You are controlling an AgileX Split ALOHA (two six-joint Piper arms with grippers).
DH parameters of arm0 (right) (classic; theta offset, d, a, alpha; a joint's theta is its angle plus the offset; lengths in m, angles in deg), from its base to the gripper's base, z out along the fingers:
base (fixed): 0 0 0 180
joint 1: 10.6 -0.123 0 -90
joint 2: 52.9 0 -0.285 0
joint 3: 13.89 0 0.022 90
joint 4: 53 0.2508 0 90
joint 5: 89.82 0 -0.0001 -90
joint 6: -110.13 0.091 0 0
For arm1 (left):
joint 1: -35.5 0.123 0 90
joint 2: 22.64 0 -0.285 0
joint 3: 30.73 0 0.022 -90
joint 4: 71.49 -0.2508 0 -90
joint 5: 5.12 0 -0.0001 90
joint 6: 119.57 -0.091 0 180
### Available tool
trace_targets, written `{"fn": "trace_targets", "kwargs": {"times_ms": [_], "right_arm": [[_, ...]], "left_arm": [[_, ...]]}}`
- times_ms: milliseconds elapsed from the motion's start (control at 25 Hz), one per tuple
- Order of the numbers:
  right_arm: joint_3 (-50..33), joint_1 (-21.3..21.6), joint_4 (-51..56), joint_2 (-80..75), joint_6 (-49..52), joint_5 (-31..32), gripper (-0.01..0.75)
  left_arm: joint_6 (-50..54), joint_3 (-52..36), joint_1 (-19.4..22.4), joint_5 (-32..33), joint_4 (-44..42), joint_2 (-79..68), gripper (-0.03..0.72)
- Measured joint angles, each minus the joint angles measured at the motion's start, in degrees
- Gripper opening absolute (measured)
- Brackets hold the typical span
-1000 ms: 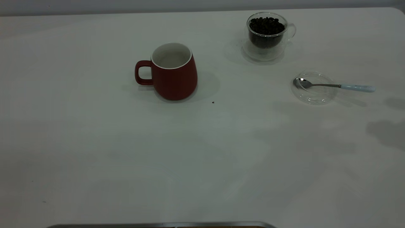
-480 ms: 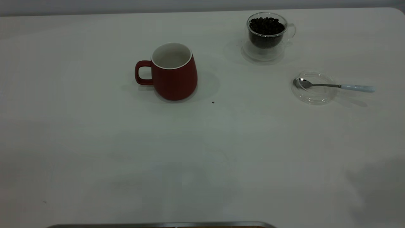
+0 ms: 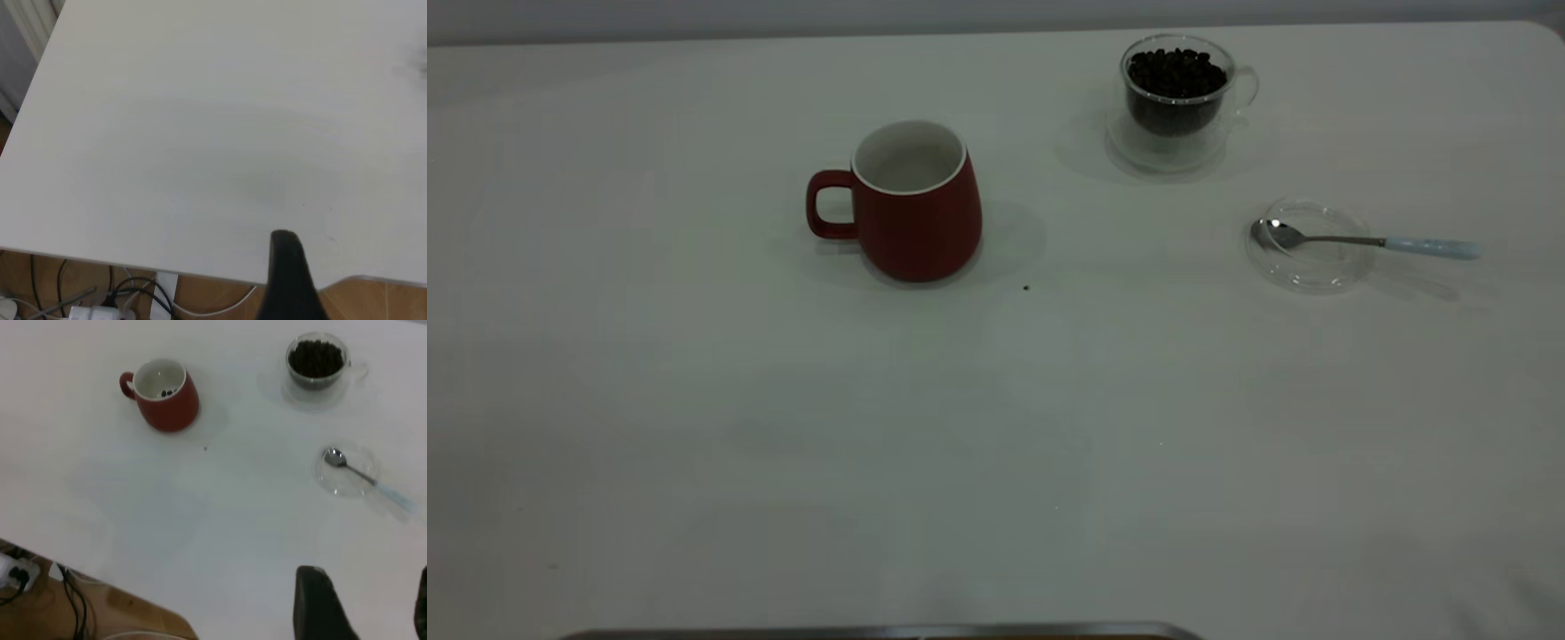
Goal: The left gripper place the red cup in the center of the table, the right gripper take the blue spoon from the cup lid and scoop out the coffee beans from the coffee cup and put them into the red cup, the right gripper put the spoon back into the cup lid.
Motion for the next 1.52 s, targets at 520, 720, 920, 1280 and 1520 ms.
{"fn": "trace_targets", "kwargs": {"times_ms": [520,720,920,1280,1520], "right_arm": [[-10.2,-17.2,-22.0,29.5,21.8,0.5,0.342],[-17.3,-18.8,-31.6,34.7,30.7,0.9,0.320],[-18.6,-18.8,-33.1,34.7,32.5,0.8,0.292],[-18.7,-18.8,-25.3,34.7,21.4,0.4,0.237],[-19.2,-18.8,-25.3,34.7,23.8,0.0,0.235]], "left_arm": [[0.0,0.0,0.0,0.0,0.0,0.0,0.577],[-0.2,0.0,0.0,0.0,0.0,0.0,0.577],[-0.1,0.0,0.0,0.0,0.0,0.0,0.577],[-0.1,0.0,0.0,0.0,0.0,0.0,0.577],[-0.1,0.0,0.0,0.0,0.0,0.0,0.577]]}}
